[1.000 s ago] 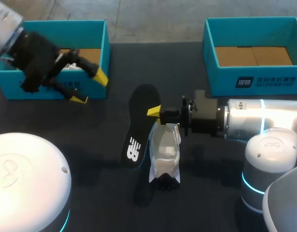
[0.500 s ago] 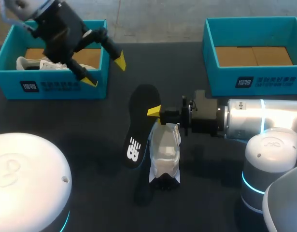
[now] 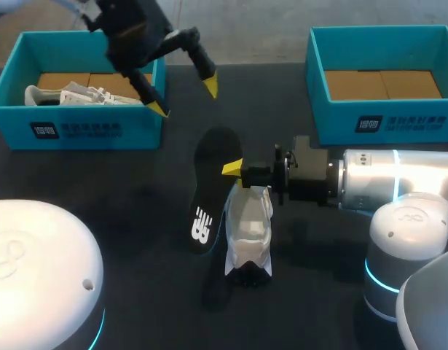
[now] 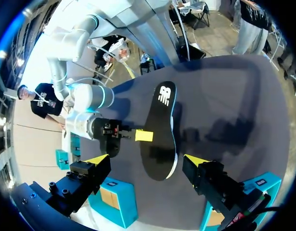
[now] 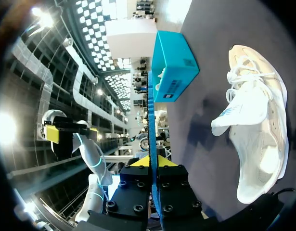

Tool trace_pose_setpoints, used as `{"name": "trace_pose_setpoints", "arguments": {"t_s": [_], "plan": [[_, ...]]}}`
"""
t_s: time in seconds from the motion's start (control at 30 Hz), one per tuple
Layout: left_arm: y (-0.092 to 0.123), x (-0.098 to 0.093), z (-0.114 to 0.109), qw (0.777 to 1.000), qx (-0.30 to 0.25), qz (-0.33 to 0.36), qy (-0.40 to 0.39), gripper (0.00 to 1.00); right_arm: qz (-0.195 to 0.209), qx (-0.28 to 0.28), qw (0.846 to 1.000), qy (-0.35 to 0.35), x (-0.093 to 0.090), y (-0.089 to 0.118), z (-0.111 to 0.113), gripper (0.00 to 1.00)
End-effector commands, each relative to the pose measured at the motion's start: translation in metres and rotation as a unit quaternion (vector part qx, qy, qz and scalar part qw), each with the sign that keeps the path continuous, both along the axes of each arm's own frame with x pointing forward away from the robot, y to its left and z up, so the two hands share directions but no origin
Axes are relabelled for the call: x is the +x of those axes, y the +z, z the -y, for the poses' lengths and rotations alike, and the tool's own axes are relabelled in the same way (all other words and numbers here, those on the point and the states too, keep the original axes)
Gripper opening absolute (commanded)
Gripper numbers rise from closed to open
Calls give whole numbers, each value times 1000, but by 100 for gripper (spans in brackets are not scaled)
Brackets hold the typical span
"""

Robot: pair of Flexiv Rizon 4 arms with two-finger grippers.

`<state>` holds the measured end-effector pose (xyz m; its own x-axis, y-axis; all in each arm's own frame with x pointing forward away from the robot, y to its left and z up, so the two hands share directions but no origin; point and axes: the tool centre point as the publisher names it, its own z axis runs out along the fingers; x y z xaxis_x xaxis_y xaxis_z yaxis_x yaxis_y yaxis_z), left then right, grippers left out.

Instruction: Take the shoe out of the shoebox, open the shoe tongue, remove and reinsert the insole, then place the shoe into the shoebox

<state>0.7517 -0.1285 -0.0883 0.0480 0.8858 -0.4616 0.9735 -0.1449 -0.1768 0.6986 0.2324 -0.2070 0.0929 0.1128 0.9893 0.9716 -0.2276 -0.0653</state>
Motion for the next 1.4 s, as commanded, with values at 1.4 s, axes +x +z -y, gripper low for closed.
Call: {"name": "trace_pose_setpoints", "arguments": {"t_s": [1.4], "plan": [[16, -1, 45, 971, 215, 55, -86, 100, 0, -1, 1000, -1, -1, 0, -2, 0]]}}
